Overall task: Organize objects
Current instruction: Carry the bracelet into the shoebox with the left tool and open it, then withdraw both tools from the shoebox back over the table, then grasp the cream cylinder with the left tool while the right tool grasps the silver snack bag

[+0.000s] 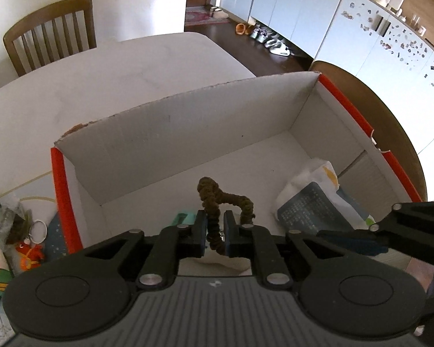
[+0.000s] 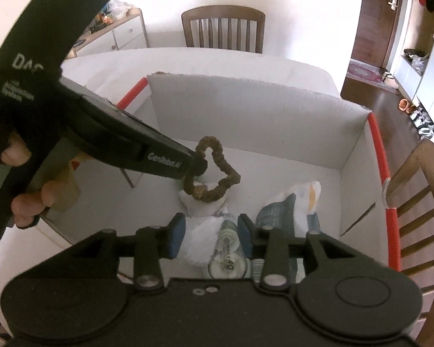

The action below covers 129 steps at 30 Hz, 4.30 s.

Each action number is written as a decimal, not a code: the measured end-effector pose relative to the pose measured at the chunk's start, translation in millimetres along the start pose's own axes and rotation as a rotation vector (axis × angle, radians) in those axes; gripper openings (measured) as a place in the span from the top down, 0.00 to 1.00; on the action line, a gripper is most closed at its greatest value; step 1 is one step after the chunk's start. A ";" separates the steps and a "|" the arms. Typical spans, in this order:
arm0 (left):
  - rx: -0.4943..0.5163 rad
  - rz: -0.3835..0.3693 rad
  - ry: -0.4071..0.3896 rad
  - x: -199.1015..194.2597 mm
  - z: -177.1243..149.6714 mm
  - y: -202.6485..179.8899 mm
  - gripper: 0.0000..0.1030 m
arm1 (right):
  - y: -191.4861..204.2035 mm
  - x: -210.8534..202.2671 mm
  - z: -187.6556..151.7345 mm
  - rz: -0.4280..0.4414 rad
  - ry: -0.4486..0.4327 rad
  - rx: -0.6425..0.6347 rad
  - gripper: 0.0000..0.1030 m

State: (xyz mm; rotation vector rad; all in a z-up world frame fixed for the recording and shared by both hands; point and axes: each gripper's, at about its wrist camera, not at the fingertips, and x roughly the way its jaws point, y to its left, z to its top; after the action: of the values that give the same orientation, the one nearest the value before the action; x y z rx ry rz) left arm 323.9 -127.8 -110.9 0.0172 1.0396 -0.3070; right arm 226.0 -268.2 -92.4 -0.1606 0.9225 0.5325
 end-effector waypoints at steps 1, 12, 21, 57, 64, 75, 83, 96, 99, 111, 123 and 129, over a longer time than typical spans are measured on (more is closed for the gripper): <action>-0.003 -0.002 -0.003 -0.6 0.3 0.3 0.84 | -0.5 -2.4 -0.5 0.003 -0.005 0.003 0.62; -0.037 -0.049 -0.051 -25.0 -9.0 5.7 0.80 | -6.9 -32.6 -4.3 -0.003 -0.087 0.015 0.62; -0.065 -0.062 -0.123 -57.7 -15.2 2.8 0.80 | -7.1 -52.2 -2.8 -0.014 -0.149 0.043 0.59; -0.093 0.031 -0.405 -201.5 -103.8 82.2 0.50 | 94.3 -84.7 24.5 0.055 -0.303 0.073 0.25; -0.112 0.055 -0.423 -218.1 -122.3 119.8 0.50 | 130.9 -74.7 36.6 0.063 -0.307 0.067 0.19; -0.113 0.099 -0.471 -239.9 -150.2 176.4 0.16 | 181.3 -54.6 51.6 0.063 -0.302 0.062 0.12; -0.124 0.123 -0.463 -238.3 -165.1 218.9 0.00 | 207.1 -30.7 62.5 0.042 -0.282 0.071 0.09; -0.201 0.130 -0.401 -205.8 -174.0 284.8 0.00 | 230.0 27.2 91.0 0.007 -0.213 0.064 0.09; -0.228 0.155 -0.384 -195.2 -173.8 300.4 0.00 | 236.7 40.4 98.8 0.009 -0.200 0.050 0.09; -0.273 0.235 -0.359 -153.5 -170.6 350.1 0.00 | 252.8 90.4 126.4 0.011 -0.145 0.025 0.09; -0.226 0.261 -0.312 -113.9 -165.0 360.1 0.01 | 267.8 145.2 150.0 -0.021 -0.079 0.062 0.10; -0.242 0.262 -0.302 -103.6 -164.6 366.2 0.04 | 273.3 167.7 155.5 -0.057 -0.036 0.102 0.11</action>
State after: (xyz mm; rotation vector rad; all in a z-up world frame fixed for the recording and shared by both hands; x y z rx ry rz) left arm 231.0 273.9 -154.6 -0.1079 0.7577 0.0556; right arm 281.3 83.6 -106.7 -0.0846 0.9055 0.4330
